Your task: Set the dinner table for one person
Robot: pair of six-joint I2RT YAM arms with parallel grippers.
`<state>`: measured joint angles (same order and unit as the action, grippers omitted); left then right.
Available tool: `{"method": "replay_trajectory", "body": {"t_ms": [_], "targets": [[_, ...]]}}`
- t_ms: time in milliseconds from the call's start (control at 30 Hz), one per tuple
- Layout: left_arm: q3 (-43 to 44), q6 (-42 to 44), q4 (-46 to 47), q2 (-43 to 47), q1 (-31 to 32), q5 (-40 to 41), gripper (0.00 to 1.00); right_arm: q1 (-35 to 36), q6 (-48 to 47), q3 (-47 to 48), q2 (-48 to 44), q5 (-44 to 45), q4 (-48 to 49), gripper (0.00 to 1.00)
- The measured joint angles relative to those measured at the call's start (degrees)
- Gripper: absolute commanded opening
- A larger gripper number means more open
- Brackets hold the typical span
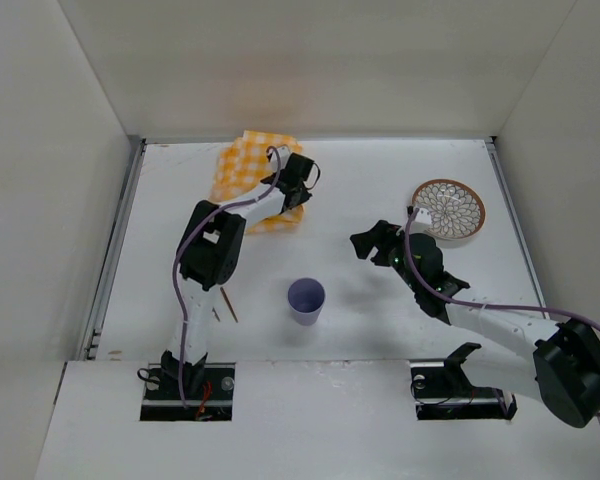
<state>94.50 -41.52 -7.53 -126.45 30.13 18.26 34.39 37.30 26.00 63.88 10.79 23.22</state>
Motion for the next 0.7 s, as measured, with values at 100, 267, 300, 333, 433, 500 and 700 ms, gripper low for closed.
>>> {"method": "replay_trajectory", "body": {"t_ms": [100, 267, 300, 333, 433, 500, 700], "targets": [[-0.7, -0.9, 0.6, 1.3, 0.8, -0.3, 0.23, -0.3, 0.0, 0.0, 0.0, 0.0, 0.0, 0.77], [-4.9, 0.1, 2.3, 8.9, 3.0, 0.0, 0.38, -0.3, 0.0, 0.0, 0.0, 0.0, 0.0, 0.78], [-6.4, 0.4, 2.8, 11.2, 3.4, 0.5, 0.39, -0.3, 0.0, 0.0, 0.0, 0.0, 0.0, 0.78], [-8.4, 0.7, 3.7, 14.0, 3.9, 1.0, 0.4, -0.3, 0.0, 0.0, 0.0, 0.0, 0.0, 0.78], [-16.6, 1.0, 7.0, 23.6, 4.2, 3.1, 0.44, -0.3, 0.0, 0.0, 0.1, 0.0, 0.0, 0.79], [-22.4, 0.5, 9.3, 29.7, 3.1, 4.7, 0.45, -0.3, 0.0, 0.0, 0.1, 0.0, 0.0, 0.79], [-35.2, -5.1, 12.5, 37.4, -4.6, 5.6, 0.53, -0.3, 0.0, 0.0, 1.1, 0.0, 0.0, 0.8]]}}
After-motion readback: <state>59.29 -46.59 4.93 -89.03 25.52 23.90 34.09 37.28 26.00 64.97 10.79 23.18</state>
